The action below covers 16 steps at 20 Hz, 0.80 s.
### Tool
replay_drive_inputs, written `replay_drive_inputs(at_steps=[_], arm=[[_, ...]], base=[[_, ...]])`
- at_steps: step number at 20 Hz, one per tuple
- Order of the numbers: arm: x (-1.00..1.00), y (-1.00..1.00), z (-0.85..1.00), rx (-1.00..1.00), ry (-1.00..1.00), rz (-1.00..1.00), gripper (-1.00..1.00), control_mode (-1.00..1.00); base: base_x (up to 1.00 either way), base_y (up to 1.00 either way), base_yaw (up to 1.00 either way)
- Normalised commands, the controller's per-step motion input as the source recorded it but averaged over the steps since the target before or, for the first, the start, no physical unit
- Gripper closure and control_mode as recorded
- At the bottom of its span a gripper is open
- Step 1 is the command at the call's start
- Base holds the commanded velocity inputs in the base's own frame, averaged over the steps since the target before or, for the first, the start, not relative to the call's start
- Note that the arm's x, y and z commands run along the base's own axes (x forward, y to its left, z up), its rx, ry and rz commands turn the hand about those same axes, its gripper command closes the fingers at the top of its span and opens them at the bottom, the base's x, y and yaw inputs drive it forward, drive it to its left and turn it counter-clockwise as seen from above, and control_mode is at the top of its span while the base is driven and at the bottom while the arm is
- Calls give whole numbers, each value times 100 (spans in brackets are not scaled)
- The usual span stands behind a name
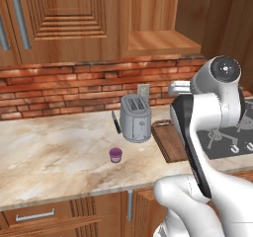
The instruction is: Pick the bread, place it on the cutting board, pick the jam, place it on the counter, and close the cabinet.
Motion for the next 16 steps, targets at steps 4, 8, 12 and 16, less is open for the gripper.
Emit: replay_drive_inputs(at_steps=[4, 8, 12, 16], arm=[[3, 0, -19, 0, 0, 0, 100, -100], [7, 0, -23, 0, 0, 0, 100, -100], [12, 0, -25, 0, 0, 0, 100, -100], [15, 0, -24, 0, 0, 0, 100, -100]], base=[[0, 0, 0], [0, 0, 0], [0, 0, 0], [0, 0, 0]])
